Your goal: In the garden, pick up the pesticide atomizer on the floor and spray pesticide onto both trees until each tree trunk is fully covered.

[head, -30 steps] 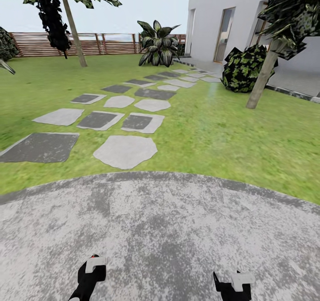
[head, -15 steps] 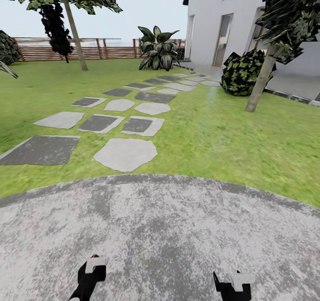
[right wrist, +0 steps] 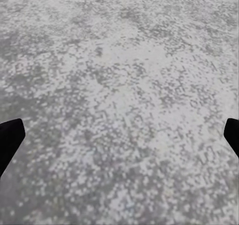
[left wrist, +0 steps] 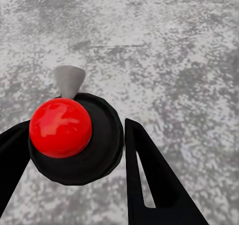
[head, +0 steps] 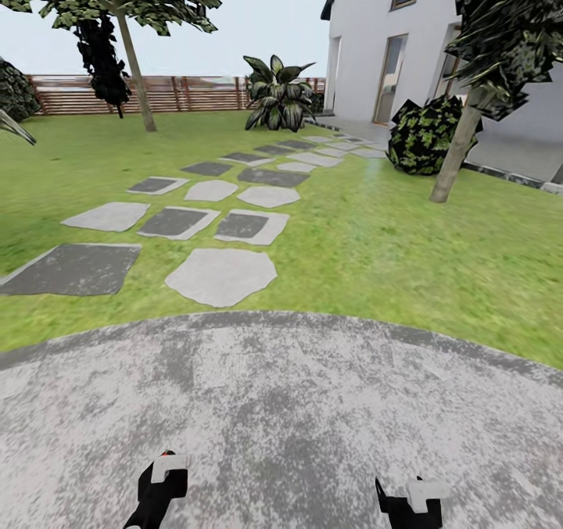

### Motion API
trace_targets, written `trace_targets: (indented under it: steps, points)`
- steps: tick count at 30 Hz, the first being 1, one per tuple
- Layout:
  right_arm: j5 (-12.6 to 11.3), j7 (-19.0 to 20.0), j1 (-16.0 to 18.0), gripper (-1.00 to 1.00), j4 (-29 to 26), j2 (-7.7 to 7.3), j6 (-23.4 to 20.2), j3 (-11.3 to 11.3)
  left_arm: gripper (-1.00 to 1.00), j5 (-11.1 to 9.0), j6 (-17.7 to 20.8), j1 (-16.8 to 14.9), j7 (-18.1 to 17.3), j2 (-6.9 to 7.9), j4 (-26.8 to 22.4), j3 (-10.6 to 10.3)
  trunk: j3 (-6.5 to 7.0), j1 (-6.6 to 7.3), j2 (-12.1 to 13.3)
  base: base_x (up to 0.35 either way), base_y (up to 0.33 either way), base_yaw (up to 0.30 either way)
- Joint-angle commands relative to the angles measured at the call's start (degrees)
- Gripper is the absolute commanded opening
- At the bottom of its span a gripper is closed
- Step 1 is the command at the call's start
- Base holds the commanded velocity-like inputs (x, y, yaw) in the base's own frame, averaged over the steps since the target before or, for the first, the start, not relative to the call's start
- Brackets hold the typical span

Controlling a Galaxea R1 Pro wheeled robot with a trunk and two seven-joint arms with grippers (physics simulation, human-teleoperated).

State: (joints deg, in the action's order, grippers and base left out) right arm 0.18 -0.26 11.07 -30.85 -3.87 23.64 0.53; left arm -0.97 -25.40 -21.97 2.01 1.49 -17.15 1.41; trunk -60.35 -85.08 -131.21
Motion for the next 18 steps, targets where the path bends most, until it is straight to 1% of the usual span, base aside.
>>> trace_targets:
  steps: [1,4,8,18]
  points:
    - [0.0,0.0,0.0,1.00,0.0,0.00,0.0,0.0,-1.00,0.0,0.1,0.0,0.0,-0.01,0.0,0.0,0.09,0.00,0.0,0.018,0.000,0.000]
    - [0.0,0.0,0.0,1.00,0.0,0.00,0.0,0.0,-1.00,0.0,0.1,0.0,0.0,-0.05,0.0,0.0,0.36,0.00,0.0,0.098,0.000,0.000]
    - [0.0,0.0,0.0,1.00,0.0,0.00,0.0,0.0,-1.00,0.0,0.0,0.0,0.0,-0.08,0.0,0.0,0.71,0.00,0.0,0.193,0.071,0.000]
    - [0.0,0.0,0.0,1.00,0.0,0.00,0.0,0.1,-1.00,0.0,0.1,0.0,0.0,-0.17,0.0,0.0,1.58,0.00,0.0,0.271,0.168,0.000]
